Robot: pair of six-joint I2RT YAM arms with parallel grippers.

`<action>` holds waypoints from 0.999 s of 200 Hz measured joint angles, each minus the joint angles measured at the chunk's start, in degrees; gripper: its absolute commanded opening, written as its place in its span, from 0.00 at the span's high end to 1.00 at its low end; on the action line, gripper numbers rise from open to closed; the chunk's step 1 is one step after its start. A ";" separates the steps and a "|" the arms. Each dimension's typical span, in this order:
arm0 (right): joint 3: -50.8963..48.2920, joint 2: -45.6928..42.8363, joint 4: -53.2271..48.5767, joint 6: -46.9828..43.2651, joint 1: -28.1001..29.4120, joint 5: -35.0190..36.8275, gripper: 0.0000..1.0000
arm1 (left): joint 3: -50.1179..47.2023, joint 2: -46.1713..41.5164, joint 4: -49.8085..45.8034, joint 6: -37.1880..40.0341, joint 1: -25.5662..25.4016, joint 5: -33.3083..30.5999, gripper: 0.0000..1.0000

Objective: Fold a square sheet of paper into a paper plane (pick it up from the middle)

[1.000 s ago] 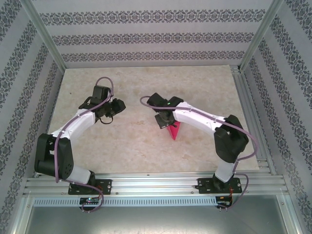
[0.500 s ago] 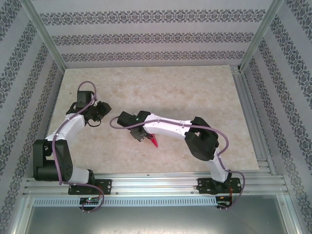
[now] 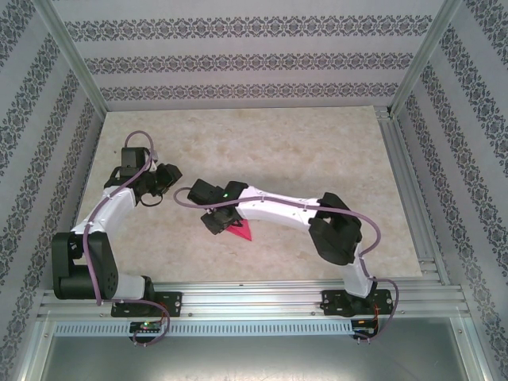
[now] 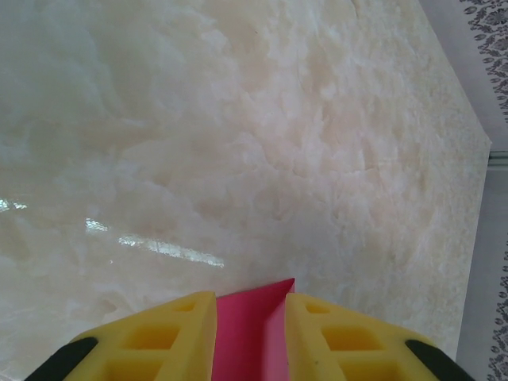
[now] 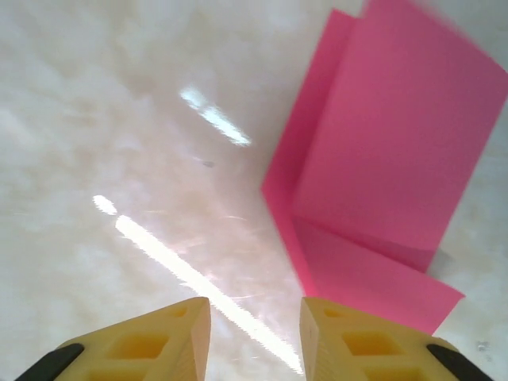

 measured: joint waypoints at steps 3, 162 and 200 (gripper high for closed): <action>-1.14 -1.20 0.87 0.57 -0.26 -0.66 0.64 | 0.00 0.00 -0.02 0.11 0.00 0.04 0.68; -21.14 -9.94 19.08 -23.26 -3.08 0.92 0.55 | -6.29 1.27 -2.64 0.70 -8.02 1.88 0.64; -15.28 -4.33 16.46 -25.49 -1.29 1.66 0.50 | -6.29 1.27 -2.56 -0.09 -6.03 0.59 0.63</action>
